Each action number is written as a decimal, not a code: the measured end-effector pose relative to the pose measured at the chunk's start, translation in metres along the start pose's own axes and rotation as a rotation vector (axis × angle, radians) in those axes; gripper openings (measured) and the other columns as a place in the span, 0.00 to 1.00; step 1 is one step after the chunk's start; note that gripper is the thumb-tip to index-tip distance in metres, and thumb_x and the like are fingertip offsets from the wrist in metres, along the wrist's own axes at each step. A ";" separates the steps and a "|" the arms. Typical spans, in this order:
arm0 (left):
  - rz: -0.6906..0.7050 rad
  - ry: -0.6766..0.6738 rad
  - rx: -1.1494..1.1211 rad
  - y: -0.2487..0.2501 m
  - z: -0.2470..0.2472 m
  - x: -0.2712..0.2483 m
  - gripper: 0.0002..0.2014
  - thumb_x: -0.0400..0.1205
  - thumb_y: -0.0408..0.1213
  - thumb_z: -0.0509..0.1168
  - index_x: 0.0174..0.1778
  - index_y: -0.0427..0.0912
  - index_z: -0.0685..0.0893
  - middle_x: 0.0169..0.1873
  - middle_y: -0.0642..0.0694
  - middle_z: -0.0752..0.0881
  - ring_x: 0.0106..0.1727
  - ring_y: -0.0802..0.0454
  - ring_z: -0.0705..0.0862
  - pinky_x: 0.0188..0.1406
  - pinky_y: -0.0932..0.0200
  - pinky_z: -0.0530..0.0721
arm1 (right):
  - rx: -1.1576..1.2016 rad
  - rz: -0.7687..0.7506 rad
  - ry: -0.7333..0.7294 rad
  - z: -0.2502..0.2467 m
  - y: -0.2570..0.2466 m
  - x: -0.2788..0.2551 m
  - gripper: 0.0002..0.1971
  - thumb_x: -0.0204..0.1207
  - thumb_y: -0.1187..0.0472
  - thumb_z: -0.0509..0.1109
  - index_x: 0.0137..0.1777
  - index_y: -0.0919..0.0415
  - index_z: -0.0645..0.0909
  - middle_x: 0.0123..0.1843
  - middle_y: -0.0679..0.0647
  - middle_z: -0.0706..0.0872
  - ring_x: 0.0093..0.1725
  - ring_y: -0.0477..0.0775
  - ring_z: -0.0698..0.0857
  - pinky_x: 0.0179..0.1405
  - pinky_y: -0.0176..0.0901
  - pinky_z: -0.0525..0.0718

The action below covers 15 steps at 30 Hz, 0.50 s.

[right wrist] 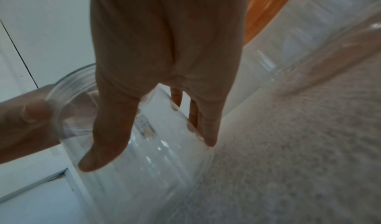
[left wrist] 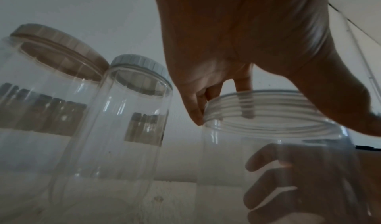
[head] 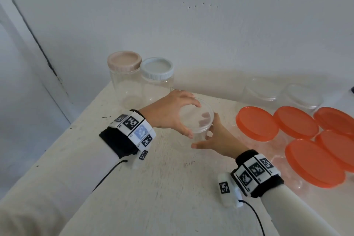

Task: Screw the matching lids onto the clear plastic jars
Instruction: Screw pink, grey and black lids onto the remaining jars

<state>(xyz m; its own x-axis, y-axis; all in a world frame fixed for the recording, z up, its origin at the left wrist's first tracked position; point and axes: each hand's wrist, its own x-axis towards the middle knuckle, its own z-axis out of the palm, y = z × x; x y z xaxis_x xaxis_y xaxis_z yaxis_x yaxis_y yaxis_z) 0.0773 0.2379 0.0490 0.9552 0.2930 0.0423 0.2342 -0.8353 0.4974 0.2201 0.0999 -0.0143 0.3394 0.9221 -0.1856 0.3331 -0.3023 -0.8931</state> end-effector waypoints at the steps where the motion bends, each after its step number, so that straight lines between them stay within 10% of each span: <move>1: 0.001 0.014 -0.001 0.000 0.001 0.000 0.42 0.60 0.51 0.81 0.71 0.55 0.73 0.75 0.53 0.64 0.75 0.57 0.58 0.72 0.63 0.56 | -0.006 -0.001 0.007 0.000 0.000 0.000 0.48 0.57 0.60 0.85 0.71 0.52 0.57 0.68 0.50 0.70 0.71 0.50 0.71 0.63 0.39 0.77; 7: 0.000 0.044 -0.080 -0.006 0.008 -0.003 0.44 0.62 0.52 0.80 0.74 0.56 0.69 0.79 0.56 0.60 0.78 0.59 0.54 0.74 0.62 0.53 | -0.101 0.001 -0.066 -0.006 -0.005 -0.001 0.55 0.57 0.58 0.85 0.76 0.50 0.50 0.72 0.48 0.65 0.75 0.49 0.65 0.68 0.39 0.71; 11: 0.000 0.111 -0.253 -0.015 0.020 -0.015 0.59 0.57 0.54 0.80 0.76 0.66 0.45 0.81 0.58 0.43 0.81 0.62 0.44 0.79 0.55 0.48 | -0.215 -0.045 -0.071 -0.032 -0.036 -0.010 0.67 0.48 0.46 0.84 0.81 0.51 0.41 0.79 0.48 0.56 0.77 0.45 0.59 0.78 0.48 0.62; 15: -0.130 0.150 -0.571 -0.025 0.041 -0.023 0.66 0.56 0.50 0.83 0.79 0.57 0.40 0.80 0.58 0.47 0.81 0.56 0.51 0.81 0.45 0.56 | -0.420 -0.137 -0.083 -0.049 -0.084 -0.016 0.54 0.56 0.47 0.82 0.80 0.49 0.53 0.78 0.45 0.59 0.75 0.45 0.63 0.75 0.46 0.65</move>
<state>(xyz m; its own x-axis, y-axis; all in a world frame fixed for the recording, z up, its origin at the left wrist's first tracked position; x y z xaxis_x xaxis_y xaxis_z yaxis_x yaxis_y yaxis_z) 0.0573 0.2329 0.0000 0.8795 0.4732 0.0510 0.1737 -0.4188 0.8913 0.2298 0.0985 0.0841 0.2008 0.9717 -0.1247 0.7040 -0.2316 -0.6713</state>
